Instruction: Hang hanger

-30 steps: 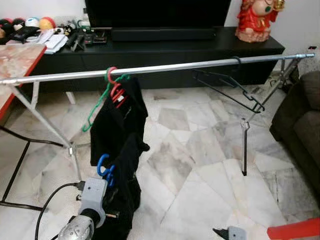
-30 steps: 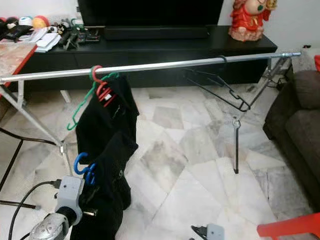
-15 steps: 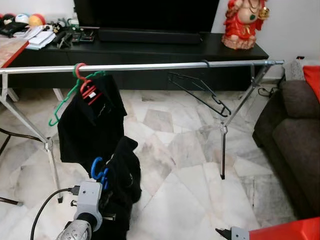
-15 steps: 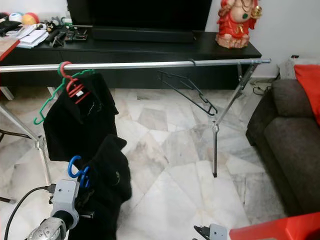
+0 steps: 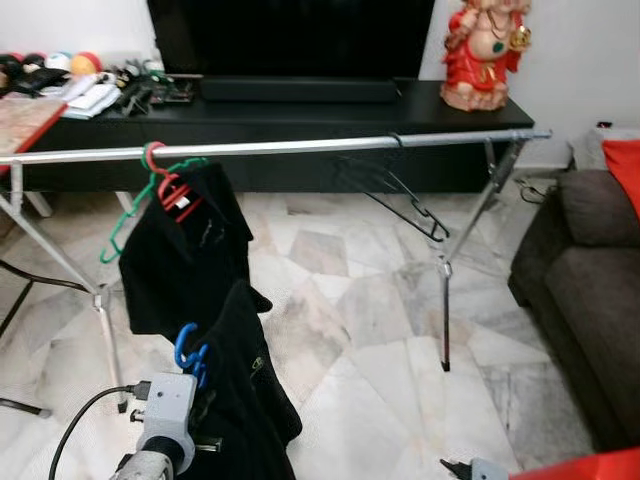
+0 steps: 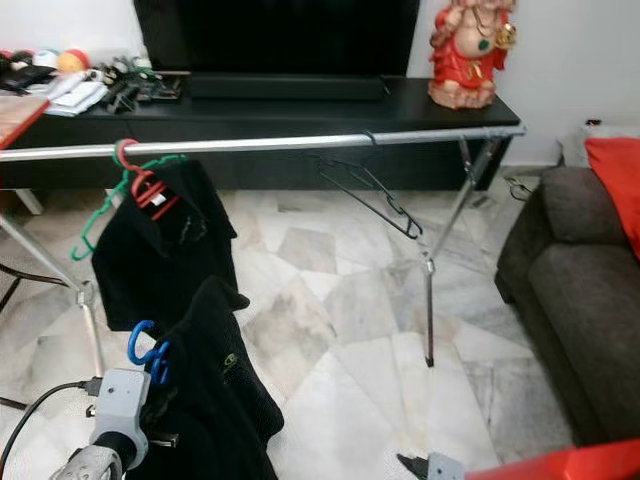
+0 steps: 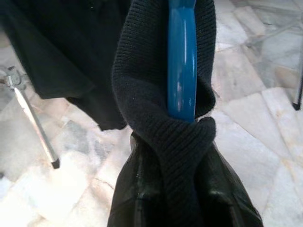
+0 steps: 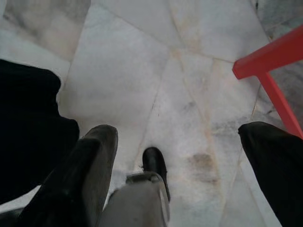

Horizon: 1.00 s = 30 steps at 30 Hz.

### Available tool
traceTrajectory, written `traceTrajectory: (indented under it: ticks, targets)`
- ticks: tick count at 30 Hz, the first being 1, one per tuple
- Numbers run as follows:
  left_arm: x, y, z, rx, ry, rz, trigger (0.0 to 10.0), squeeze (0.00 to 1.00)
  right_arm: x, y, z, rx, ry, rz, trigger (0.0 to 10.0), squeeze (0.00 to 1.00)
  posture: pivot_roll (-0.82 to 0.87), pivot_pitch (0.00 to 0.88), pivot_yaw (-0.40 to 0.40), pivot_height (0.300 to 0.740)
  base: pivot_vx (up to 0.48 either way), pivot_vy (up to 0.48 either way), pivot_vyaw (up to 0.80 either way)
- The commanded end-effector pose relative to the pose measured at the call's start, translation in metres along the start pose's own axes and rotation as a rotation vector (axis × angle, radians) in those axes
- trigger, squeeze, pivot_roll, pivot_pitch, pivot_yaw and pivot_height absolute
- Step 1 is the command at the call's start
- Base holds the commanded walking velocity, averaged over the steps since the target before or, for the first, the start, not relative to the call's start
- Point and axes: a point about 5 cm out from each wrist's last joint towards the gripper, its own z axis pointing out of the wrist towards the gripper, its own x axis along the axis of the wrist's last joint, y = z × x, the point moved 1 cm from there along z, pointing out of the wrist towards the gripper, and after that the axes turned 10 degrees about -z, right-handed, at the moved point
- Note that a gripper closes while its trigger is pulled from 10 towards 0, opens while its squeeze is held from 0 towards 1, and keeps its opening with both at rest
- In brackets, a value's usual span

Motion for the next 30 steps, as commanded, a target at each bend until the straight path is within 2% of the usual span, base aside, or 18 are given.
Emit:
traceTrajectory:
  ticks: [1, 26, 30]
  targets:
    - [0.008, 0.0029, 0.0004, -0.013, 0.042, 0.008, 10.0, 0.0, -0.0022, -0.0011, -0.0003, 0.009, -0.007, 0.018, 10.0, 0.0, 0.0, 0.096, -0.021, 0.74, 0.45, 0.0, 0.0]
    - [0.0091, 0.0057, 0.0017, -0.014, 0.037, 0.005, 10.0, 0.0, 0.0012, -0.0061, 0.0002, 0.066, 0.008, 0.043, 10.0, 0.0, 0.0, 0.14, -0.018, 0.74, 0.454, 0.0, 0.0]
    - [0.0089, 0.0037, 0.0019, 0.012, 0.044, -0.003, 10.0, 0.0, 0.0018, -0.0064, 0.0003, 0.074, 0.007, 0.039, 10.0, 0.0, 0.01, 0.143, -0.021, 0.74, 0.0, 0.0, 0.0]
